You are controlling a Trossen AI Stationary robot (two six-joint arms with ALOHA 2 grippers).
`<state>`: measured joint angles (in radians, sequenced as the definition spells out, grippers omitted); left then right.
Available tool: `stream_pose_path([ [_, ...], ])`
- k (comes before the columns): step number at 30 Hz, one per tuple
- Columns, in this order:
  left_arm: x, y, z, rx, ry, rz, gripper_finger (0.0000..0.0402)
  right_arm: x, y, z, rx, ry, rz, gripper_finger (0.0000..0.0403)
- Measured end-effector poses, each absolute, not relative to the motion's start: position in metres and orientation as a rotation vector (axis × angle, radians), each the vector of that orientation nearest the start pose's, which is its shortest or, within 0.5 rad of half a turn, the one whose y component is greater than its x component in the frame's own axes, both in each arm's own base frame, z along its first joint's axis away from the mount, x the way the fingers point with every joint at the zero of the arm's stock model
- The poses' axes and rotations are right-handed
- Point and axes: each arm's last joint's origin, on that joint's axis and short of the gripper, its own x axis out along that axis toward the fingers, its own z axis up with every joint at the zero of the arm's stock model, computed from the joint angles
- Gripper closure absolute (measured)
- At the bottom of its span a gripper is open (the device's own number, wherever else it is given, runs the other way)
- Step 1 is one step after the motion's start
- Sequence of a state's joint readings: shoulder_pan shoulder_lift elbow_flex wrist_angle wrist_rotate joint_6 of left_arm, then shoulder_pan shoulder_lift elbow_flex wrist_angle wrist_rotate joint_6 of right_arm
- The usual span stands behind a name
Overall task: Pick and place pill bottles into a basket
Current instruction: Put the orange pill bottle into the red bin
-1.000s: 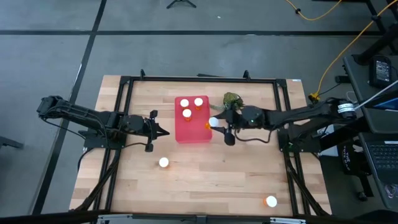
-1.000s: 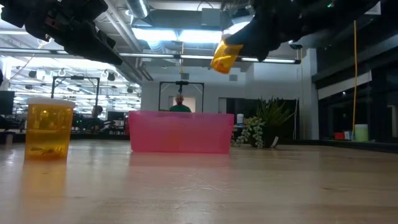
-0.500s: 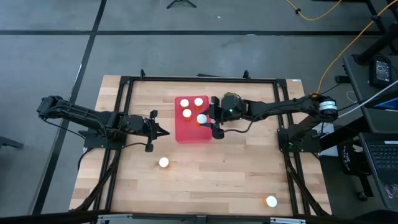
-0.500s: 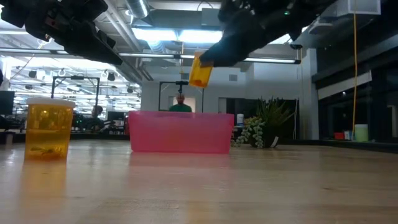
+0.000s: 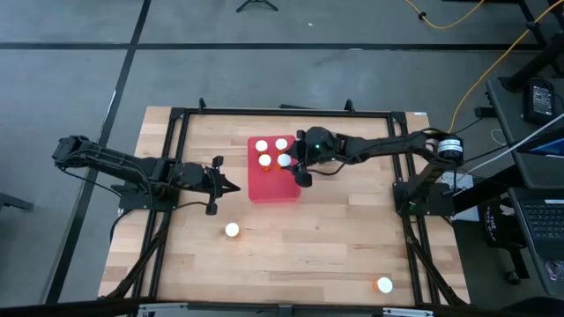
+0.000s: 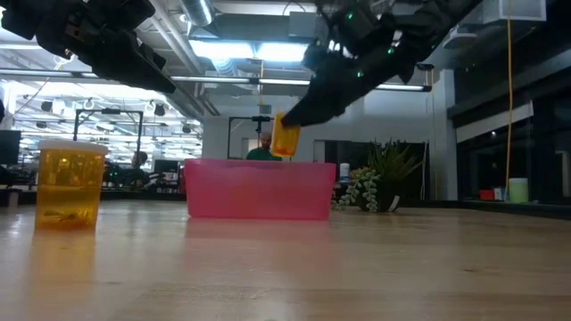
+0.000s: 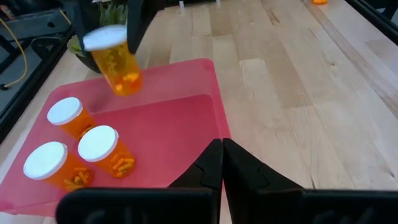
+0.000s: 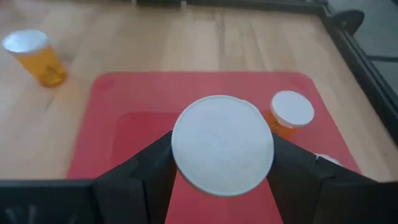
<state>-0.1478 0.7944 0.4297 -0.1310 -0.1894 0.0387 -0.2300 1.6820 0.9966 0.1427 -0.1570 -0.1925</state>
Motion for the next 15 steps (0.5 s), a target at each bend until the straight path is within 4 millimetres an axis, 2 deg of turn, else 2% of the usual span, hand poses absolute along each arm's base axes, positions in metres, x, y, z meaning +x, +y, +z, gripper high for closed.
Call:
stream_pose_path([
  [9,0.169,-0.02,0.215,0.122,0.49,0.031,0.0399,0.357,-0.094,0.181,-0.062,0.583,-0.05,0.0185],
  [15,0.169,-0.02,0.215,0.122,0.49,0.031,0.0394,0.36,-0.096,0.169,-0.058,0.605,-0.048,0.0185],
])
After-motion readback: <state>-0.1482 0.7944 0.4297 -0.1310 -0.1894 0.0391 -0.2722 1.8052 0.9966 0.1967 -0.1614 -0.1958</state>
